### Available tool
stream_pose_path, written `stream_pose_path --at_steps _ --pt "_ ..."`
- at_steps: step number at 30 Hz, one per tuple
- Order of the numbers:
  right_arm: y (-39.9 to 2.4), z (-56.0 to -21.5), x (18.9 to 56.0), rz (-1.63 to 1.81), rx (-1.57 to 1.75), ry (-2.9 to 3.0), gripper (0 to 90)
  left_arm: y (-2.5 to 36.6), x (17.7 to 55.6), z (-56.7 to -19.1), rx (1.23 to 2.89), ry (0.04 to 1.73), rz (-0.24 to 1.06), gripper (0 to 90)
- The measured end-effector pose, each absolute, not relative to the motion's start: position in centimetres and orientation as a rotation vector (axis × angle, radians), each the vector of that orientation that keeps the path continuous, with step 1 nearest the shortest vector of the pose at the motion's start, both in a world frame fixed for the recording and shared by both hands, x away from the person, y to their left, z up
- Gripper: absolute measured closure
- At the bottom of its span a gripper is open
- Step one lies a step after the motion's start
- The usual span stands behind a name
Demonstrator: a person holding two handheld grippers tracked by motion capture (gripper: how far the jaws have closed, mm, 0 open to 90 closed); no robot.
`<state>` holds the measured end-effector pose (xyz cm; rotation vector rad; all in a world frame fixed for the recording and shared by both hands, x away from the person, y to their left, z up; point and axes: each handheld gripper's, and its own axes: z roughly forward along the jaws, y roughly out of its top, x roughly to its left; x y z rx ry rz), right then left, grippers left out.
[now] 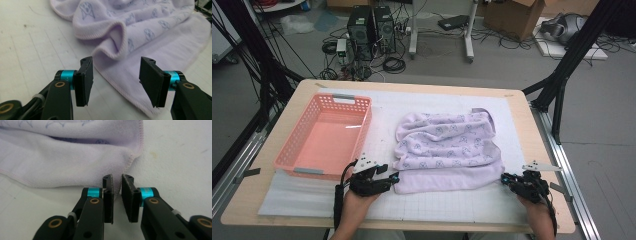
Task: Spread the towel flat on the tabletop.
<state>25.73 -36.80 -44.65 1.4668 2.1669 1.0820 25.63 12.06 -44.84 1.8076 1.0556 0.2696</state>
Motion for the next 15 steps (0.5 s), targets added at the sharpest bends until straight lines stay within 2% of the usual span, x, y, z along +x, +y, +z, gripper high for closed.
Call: stream_pose_path --at_steps 5,6,8,10,11,15 --pt "-37.2 -44.6 24.0 1.066 1.468 2.152 87.1 9.9 24.7 -45.4 1.923 1.035 0.258 46.4" --pt "-37.2 -44.6 23.6 1.061 1.465 2.150 87.2 9.4 24.5 -45.4 1.939 1.036 0.319 46.9" --pt "-37.2 -44.5 22.9 1.061 1.467 2.150 87.1 9.0 24.0 -45.3 1.979 1.044 0.434 60.5" --pt "-37.1 -44.4 22.1 1.064 1.456 2.154 87.2 9.4 23.8 -45.3 1.964 1.060 0.403 83.4" --pt "-37.1 -44.3 21.7 1.066 1.450 2.155 87.2 9.5 23.5 -45.3 1.964 1.064 0.405 86.0" --pt "-37.2 -43.8 20.0 1.096 1.434 2.164 87.3 10.8 21.3 -45.1 1.949 1.070 0.372 86.9"
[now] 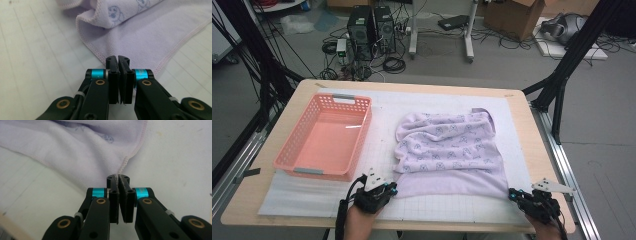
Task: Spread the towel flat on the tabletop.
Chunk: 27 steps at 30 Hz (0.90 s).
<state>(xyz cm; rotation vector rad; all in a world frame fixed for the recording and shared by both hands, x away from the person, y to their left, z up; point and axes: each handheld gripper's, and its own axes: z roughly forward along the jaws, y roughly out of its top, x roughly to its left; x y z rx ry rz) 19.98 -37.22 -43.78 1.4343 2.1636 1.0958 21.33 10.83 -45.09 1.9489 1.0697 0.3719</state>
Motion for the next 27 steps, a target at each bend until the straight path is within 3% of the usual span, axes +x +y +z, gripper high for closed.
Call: stream_pose_path --at_steps 4,12,15,18,24,26,27 --pt "-37.5 -43.0 18.2 1.131 1.417 2.186 87.4 12.5 19.3 -44.3 1.882 1.076 0.306 86.9" --pt "-37.3 -42.7 15.1 1.097 1.401 2.297 84.9 13.5 16.0 -44.6 1.919 0.992 0.266 84.0" --pt "-37.6 -42.6 15.2 1.137 1.412 2.249 69.3 13.6 16.8 -44.3 1.860 0.997 0.307 59.6" --pt "-37.6 -42.5 16.1 1.165 1.433 2.179 64.7 13.6 18.1 -44.1 1.803 1.034 0.337 49.3" --pt "-35.9 -44.1 18.7 1.062 1.449 2.173 61.9 11.8 20.3 -45.4 1.871 1.076 0.295 48.1" --pt "-35.4 -44.4 19.2 1.025 1.447 2.183 63.8 10.9 19.9 -45.7 1.917 1.039 0.357 53.7" --pt "-35.3 -44.4 19.2 1.019 1.437 2.180 65.0 10.6 19.7 -45.6 1.947 1.025 0.412 61.3"
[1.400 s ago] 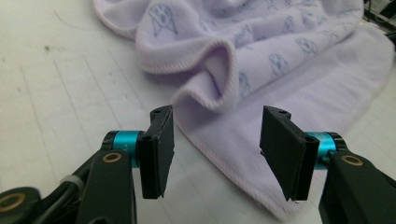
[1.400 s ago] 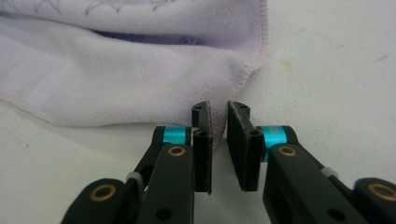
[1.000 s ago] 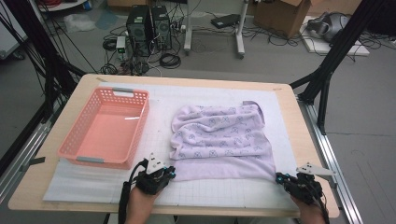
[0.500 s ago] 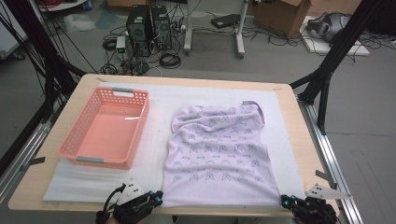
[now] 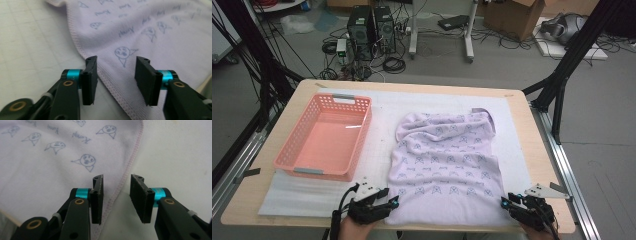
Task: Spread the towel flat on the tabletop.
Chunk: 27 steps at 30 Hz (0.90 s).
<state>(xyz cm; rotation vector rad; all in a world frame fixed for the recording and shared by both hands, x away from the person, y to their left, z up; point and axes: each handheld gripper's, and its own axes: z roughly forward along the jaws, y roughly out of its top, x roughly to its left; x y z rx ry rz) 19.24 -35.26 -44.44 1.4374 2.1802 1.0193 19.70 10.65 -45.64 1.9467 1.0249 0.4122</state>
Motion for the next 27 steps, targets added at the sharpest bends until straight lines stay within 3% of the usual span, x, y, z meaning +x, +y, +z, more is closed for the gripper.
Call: stream_pose_path --at_steps 2,3,8,14,16,21,24,27 --pt "-35.3 -44.4 19.4 1.017 1.435 2.179 69.0 10.9 19.6 -45.5 1.948 1.033 0.380 82.0" --pt "-35.4 -44.4 19.3 1.014 1.432 2.180 71.0 11.1 19.5 -45.5 1.953 1.036 0.371 85.9" --pt "-35.3 -44.4 19.3 1.040 1.401 2.219 86.0 13.0 17.8 -45.2 1.946 1.054 0.347 87.0" --pt "-34.4 -44.3 18.9 1.060 1.342 2.304 87.9 14.1 16.7 -45.4 1.921 1.055 0.314 86.5" --pt "-34.7 -44.2 18.2 1.062 1.353 2.309 88.2 14.0 16.8 -45.4 1.903 1.035 0.295 83.9" --pt "-36.7 -43.9 15.8 0.996 1.367 2.320 88.5 13.4 18.1 -45.3 1.841 1.041 0.310 56.1" --pt "-37.5 -43.9 15.0 1.028 1.389 2.323 87.3 12.9 19.4 -45.2 1.822 1.056 0.315 49.2" --pt "-37.4 -43.7 15.1 1.067 1.401 2.276 72.7 12.1 20.6 -45.4 1.830 1.073 0.300 46.7"
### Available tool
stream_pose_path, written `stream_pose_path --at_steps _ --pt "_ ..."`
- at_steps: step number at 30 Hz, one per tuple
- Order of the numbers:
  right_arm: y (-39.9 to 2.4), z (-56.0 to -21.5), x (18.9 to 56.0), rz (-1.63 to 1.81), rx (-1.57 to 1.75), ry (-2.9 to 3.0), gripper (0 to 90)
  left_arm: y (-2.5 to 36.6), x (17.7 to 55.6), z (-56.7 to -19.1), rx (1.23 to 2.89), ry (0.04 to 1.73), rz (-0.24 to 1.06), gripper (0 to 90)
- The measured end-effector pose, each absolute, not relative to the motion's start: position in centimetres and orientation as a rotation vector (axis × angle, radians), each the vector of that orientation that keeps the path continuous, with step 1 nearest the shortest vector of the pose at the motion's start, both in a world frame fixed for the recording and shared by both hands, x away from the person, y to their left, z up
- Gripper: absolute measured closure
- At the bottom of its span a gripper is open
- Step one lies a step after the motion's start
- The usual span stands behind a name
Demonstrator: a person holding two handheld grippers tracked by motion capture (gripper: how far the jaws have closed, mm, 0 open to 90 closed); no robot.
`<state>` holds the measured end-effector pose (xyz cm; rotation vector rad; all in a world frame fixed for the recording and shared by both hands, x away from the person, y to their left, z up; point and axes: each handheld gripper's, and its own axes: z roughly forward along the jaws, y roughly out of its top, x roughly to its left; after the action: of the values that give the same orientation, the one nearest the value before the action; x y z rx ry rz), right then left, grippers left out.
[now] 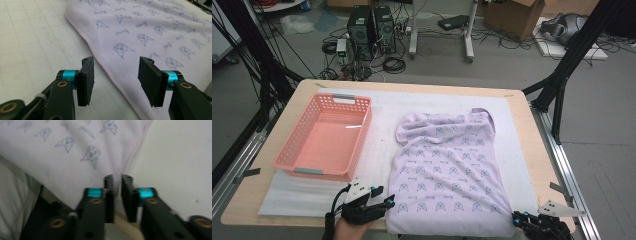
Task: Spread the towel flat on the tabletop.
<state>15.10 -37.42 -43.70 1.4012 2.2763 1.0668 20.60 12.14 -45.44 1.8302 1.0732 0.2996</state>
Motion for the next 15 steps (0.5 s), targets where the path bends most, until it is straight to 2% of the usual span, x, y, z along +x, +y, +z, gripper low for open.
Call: stream_pose_path --at_steps 2,3,4,6,15 --pt "-37.3 -43.5 15.6 1.085 1.410 2.231 67.3 11.4 21.0 -45.9 1.870 1.061 0.302 50.6" --pt "-37.3 -43.4 15.9 1.090 1.413 2.209 64.2 11.0 20.8 -45.9 1.886 1.051 0.362 54.3" --pt "-37.2 -43.4 16.3 1.093 1.414 2.185 62.5 10.8 20.5 -45.9 1.905 1.050 0.415 63.1" --pt "-36.9 -43.6 17.2 1.093 1.422 2.160 61.9 11.0 20.2 -45.8 1.917 1.048 0.383 87.7" --pt "-34.9 -44.6 21.1 1.100 1.442 2.153 62.7 14.3 16.0 -45.2 1.972 1.034 0.354 87.9"
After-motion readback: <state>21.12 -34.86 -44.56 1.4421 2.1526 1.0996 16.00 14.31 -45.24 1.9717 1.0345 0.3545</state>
